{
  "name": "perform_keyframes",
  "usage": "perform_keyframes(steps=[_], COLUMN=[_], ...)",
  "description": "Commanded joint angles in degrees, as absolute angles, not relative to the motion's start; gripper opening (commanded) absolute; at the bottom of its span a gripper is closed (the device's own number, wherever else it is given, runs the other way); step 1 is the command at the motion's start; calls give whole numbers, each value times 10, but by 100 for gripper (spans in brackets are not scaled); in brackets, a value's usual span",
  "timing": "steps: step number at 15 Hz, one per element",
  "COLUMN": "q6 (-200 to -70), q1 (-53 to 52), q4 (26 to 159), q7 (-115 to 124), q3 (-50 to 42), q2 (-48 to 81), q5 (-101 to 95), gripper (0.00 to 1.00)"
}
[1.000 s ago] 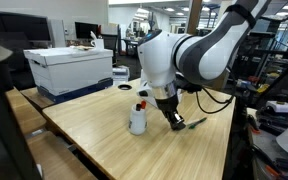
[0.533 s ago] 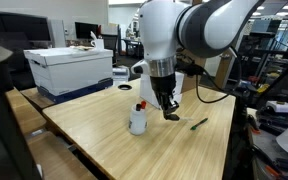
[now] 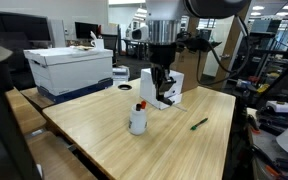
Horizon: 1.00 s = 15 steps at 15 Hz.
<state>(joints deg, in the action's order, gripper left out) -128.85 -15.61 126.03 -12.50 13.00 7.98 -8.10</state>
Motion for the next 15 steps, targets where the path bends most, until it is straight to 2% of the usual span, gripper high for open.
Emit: perform_keyframes(steps=[1, 15], q6=[-1316, -1448], q1=[-146, -152], q4=[1284, 1325], q7=[-131, -149], q3=[140, 146], q2=[29, -24], q5=[-36, 107], gripper=[5, 5])
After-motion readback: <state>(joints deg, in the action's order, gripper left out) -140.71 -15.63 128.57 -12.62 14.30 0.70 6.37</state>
